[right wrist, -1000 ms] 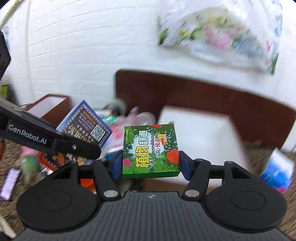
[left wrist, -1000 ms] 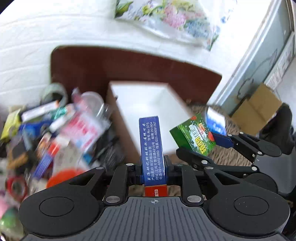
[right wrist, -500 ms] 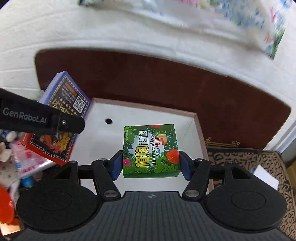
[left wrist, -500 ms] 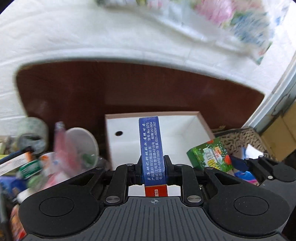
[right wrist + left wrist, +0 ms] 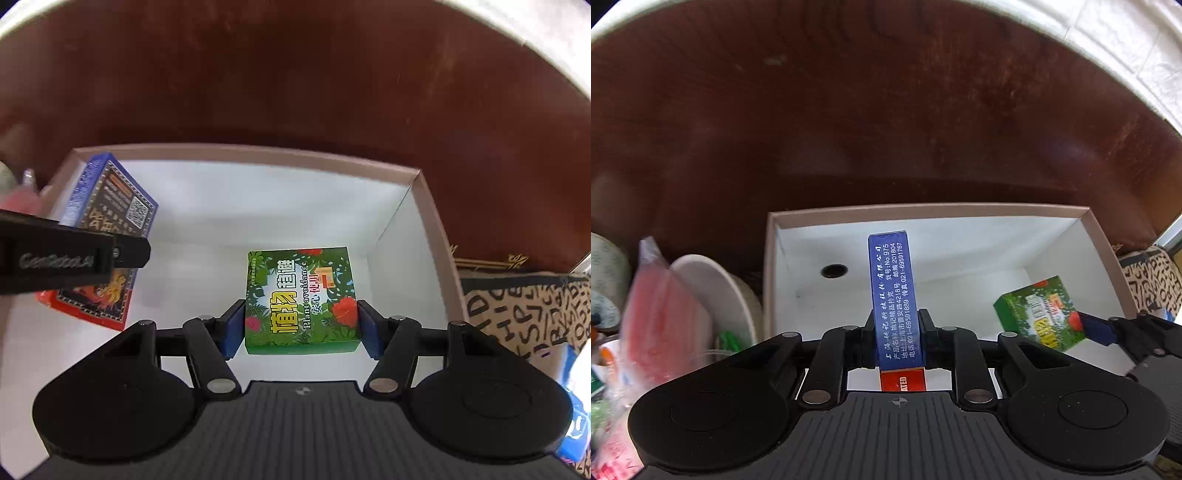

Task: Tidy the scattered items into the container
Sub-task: 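Open both grippers to drop the boxes into the white box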

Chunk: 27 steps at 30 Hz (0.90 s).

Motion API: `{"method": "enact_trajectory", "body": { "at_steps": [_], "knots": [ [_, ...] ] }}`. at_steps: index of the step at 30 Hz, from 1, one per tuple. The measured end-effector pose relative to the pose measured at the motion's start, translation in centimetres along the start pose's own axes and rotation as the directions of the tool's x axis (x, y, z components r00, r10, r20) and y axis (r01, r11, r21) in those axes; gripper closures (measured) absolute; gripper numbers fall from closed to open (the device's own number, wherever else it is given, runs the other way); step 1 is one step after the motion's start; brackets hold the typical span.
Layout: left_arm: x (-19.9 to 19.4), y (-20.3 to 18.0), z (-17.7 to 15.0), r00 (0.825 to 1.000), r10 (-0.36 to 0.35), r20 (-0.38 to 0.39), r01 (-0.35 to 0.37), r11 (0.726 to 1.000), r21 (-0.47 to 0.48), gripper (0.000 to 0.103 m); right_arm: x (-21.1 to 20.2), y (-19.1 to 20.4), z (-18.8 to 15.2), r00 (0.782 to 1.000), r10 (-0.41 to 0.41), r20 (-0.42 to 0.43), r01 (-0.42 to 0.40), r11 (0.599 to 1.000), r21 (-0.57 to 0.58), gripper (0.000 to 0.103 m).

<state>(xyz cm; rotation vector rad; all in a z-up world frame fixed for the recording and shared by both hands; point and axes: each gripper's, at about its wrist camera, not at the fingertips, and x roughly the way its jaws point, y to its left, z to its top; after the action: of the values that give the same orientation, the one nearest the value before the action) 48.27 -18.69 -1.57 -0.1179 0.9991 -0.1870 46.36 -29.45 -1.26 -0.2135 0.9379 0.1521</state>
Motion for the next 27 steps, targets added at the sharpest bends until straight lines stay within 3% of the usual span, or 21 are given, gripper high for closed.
{"method": "enact_trajectory", "body": {
  "at_steps": [8, 10, 12, 13, 14, 15, 16, 21, 27],
  "knots": [
    [2.6, -0.1, -0.3, 1.000, 0.012, -0.026, -0.012, 1.000, 0.016, 0.084, 2.5, 0.5, -0.7, 0.999, 0.010, -0.047, -0.010, 1.000, 0.004, 0.036],
    [2.9, -0.1, 0.0, 1.000, 0.010, -0.025, -0.010, 1.000, 0.015, 0.074, 2.6, 0.7, -0.9, 0.999, 0.012, -0.048, -0.012, 1.000, 0.002, 0.036],
    [2.9, -0.1, 0.0, 1.000, 0.003, -0.020, -0.003, 1.000, 0.004, 0.052, 2.6, 0.8, -1.2, 0.999, 0.010, -0.047, -0.010, 1.000, 0.003, 0.035],
    [2.9, -0.1, 0.0, 1.000, -0.014, -0.023, 0.014, 1.000, 0.003, 0.043, 2.5, 0.9, -1.3, 0.999, 0.010, -0.047, -0.010, 1.000, 0.001, 0.031],
    [2.9, -0.2, -0.1, 0.999, -0.039, -0.030, 0.039, 0.999, 0.010, 0.025, 2.4, 1.0, -1.4, 0.999, 0.011, -0.046, -0.011, 1.000, -0.002, 0.019],
    [2.9, -0.4, -0.2, 0.997, -0.067, -0.040, 0.068, 0.997, 0.022, 0.013, 2.1, 1.1, -1.6, 0.999, 0.018, -0.040, -0.018, 1.000, -0.005, 0.016],
    [2.8, -0.7, -0.3, 0.995, -0.083, -0.049, 0.084, 0.996, 0.033, 0.010, 1.9, 1.2, -1.8, 0.999, 0.031, -0.036, -0.032, 0.999, -0.010, 0.014],
    [2.1, -0.8, -0.7, 0.994, -0.087, -0.067, 0.088, 0.996, 0.022, 0.008, 1.1, 1.6, -1.8, 0.997, 0.055, -0.049, -0.056, 0.998, -0.024, 0.005],
    [0.4, -0.9, -0.6, 0.990, -0.123, -0.072, 0.124, 0.992, 0.007, 0.009, -0.4, 1.2, -2.1, 0.997, 0.064, -0.044, -0.065, 0.998, -0.024, 0.004]
  ]
}}
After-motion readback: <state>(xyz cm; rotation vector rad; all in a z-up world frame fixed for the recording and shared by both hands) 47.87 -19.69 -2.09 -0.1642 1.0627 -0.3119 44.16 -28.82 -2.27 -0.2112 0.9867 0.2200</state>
